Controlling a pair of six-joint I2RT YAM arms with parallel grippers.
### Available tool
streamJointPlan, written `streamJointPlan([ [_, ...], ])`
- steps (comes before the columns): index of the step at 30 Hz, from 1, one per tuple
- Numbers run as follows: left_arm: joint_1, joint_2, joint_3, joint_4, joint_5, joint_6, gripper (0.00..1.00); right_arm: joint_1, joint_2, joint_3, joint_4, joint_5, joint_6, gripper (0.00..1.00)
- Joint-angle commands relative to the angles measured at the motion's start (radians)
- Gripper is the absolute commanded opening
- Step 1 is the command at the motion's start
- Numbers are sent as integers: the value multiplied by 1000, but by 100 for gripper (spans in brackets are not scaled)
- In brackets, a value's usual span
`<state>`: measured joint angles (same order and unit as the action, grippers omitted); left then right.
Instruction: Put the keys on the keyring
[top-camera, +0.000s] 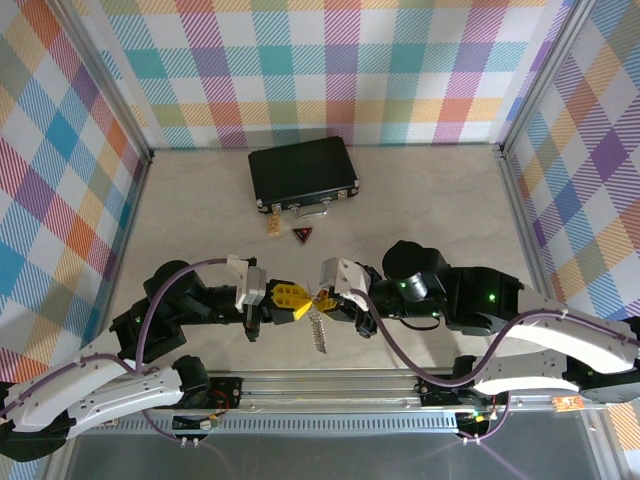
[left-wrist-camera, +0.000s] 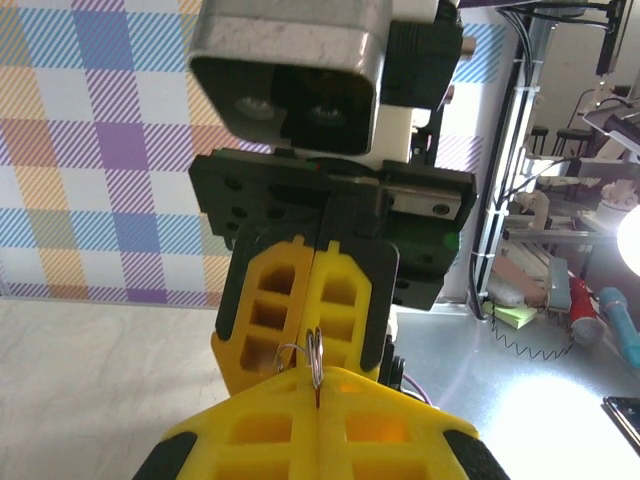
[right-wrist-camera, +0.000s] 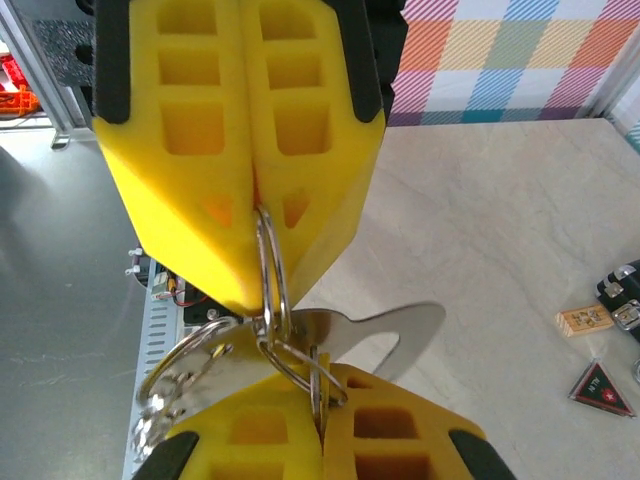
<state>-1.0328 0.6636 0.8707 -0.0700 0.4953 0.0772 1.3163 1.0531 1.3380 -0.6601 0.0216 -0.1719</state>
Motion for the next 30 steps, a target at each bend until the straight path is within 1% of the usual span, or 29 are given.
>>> streamJointPlan([
  [1,-4,-9,-4,91,28,-26,0,2,28,18,-10,-22,-1,0],
  [8,-4,5,-11,114,20,-29,0,3,38,32,-24,-25,-6,0],
  [20,-5,6,-10,140,81,-51,0,3,50,41,-35,-53,-17,0],
  [26,-4,-29,-24,148,37,-45,0,3,41,39,-35,-48,-14,0],
  [30,-4,-38,-32,153,46,-55,0,3,37,35,-39,-43,-9,0],
])
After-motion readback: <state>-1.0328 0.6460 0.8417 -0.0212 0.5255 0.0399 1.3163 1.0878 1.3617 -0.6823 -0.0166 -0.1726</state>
